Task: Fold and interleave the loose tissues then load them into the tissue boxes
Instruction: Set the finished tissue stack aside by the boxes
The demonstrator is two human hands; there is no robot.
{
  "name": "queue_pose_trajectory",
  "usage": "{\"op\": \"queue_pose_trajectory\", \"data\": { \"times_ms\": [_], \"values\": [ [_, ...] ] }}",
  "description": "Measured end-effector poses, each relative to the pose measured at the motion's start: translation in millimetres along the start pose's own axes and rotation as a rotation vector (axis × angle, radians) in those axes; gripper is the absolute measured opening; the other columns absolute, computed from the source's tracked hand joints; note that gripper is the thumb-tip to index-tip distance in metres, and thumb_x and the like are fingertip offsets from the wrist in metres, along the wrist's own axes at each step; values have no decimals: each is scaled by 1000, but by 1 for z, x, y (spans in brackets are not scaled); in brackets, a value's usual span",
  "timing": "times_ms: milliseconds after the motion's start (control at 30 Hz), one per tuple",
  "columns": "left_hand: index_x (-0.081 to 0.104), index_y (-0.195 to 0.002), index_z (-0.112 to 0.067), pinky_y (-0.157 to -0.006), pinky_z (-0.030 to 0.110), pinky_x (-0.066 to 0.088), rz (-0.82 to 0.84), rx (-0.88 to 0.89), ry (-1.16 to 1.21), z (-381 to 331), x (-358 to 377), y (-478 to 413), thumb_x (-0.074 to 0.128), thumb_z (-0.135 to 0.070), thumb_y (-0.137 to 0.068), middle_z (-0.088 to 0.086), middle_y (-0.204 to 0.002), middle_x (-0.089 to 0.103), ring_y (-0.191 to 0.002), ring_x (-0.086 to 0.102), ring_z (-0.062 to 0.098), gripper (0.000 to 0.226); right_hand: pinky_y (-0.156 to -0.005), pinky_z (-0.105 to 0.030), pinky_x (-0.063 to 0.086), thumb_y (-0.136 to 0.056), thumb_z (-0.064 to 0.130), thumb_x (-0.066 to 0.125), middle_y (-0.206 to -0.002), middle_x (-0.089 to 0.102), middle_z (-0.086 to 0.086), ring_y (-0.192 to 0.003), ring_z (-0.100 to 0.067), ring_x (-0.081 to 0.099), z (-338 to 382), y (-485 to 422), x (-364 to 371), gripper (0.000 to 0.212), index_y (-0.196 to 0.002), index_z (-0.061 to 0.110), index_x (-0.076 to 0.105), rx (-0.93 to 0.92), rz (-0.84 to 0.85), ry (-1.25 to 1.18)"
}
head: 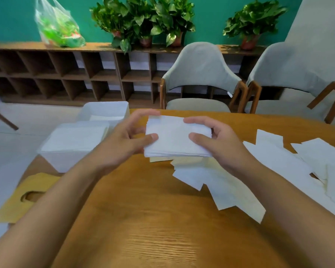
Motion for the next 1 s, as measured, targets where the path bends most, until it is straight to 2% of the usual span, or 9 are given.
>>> {"op": "queue_pose_trajectory", "data": {
  "times_ms": [67,200,433,567,600,667,800,933,1000],
  "values": [
    [69,-122,-48,-72,14,58,-82,-6,-112,5,-29,-2,65,-32,-101,-23,-115,65,-107,63,7,27,-84,-27,56,-93,33,70,-126,55,21,-111,-9,54,6,-15,20,29,-118,48,67,7,29,-31],
    [73,-118,-44,-71,10,53,-198,-52,-228,20,-82,-11,65,-32,-102,-20,-127,59,-116,55,6,21,-93,-42,58,-86,27,78,-133,58,8,-120,-19,55,15,-48,60,39,-120,43,67,42,91,-106],
    [73,-122,-35,-82,22,53,-267,-124,-279,42,-162,-38,66,-23,-102,2,-129,61,-111,61,18,25,-87,-34,61,-84,21,81,-119,63,9,-109,-15,61,30,-124,120,37,-119,30,69,31,49,-75],
    [75,-117,-35,-91,45,58,-348,-202,-353,67,-203,-59,74,-25,-97,3,-121,68,-106,66,27,23,-85,-28,59,-84,23,81,-113,59,13,-109,-13,60,24,-170,152,38,-120,26,69,44,18,-13],
    [75,-115,-35,-88,45,60,-392,-213,-370,73,-211,-64,77,-27,-94,1,-118,69,-104,68,25,22,-87,-30,58,-84,24,81,-114,60,11,-109,-13,60,21,-180,160,39,-121,25,68,46,15,16],
    [75,-112,-30,-75,33,60,-480,-234,-408,85,-224,-73,81,-29,-90,-3,-113,70,-98,68,19,23,-87,-30,57,-84,27,81,-118,64,5,-108,-16,62,13,-194,174,41,-122,23,67,36,21,80],
    [76,-112,-22,-67,22,51,-502,-251,-564,106,-238,-89,83,-27,-88,-2,-107,72,-90,68,14,26,-63,-16,45,-86,34,78,-102,64,6,-87,-9,59,7,-207,194,43,-126,24,65,-44,54,312],
    [77,-112,-19,-60,21,51,-433,-257,-735,110,-240,-100,84,-28,-87,2,-103,72,-84,68,15,28,-78,-31,57,-86,37,77,-86,60,10,-93,-13,59,5,-214,208,42,-124,24,66,-105,96,531],
    [78,-114,-17,-61,21,52,-371,-267,-840,109,-235,-105,83,-24,-88,3,-102,71,-82,66,16,27,-80,-35,58,-86,37,76,-86,60,10,-91,-13,58,7,-216,211,42,-124,24,66,-122,121,619]
  ]
}}
Point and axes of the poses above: each hand's wrist, its own y-axis away from the middle knuckle, its own x-axis out of the palm, z = x × y, the point moved 6 cm from there along -y, towards the middle knuckle
